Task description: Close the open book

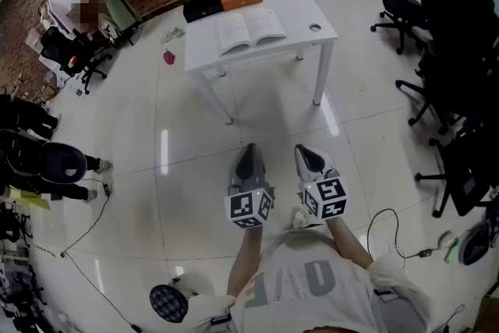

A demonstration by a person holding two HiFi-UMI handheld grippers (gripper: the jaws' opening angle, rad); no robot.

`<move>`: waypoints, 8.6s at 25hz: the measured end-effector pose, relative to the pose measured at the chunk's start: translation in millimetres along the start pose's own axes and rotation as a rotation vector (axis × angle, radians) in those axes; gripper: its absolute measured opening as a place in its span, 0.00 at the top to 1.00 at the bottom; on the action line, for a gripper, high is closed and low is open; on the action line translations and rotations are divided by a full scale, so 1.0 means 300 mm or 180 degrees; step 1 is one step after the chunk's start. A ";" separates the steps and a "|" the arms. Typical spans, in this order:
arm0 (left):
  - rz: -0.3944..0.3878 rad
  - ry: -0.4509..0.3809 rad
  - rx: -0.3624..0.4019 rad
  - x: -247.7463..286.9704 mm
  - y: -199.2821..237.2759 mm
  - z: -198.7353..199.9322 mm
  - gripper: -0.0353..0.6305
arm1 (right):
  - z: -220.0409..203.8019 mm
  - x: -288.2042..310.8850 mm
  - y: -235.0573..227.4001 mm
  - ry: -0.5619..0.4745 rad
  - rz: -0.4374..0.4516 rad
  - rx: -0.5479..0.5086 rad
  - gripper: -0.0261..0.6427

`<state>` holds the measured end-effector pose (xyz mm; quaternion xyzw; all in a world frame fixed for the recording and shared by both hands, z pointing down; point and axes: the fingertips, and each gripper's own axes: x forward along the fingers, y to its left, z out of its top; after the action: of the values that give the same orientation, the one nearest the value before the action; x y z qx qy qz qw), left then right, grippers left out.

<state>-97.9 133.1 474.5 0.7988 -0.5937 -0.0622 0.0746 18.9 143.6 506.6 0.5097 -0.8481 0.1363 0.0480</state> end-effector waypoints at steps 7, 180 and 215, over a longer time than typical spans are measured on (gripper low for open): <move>-0.0019 0.0022 0.0012 0.009 -0.027 -0.021 0.92 | 0.013 0.003 -0.007 -0.0051 0.0052 -0.0038 0.96; 0.0196 -0.0477 -0.0075 0.225 0.069 0.143 0.92 | 0.093 0.189 -0.322 -0.0254 0.0160 0.0504 0.95; -0.0167 -0.0286 -0.0081 -0.350 -0.147 0.177 0.92 | 0.127 -0.399 0.129 -0.0570 0.0241 0.0444 0.96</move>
<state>-96.6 244.0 415.2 0.8095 -0.5744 -0.1075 0.0564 44.0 252.0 436.7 0.4895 -0.8562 0.1506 -0.0687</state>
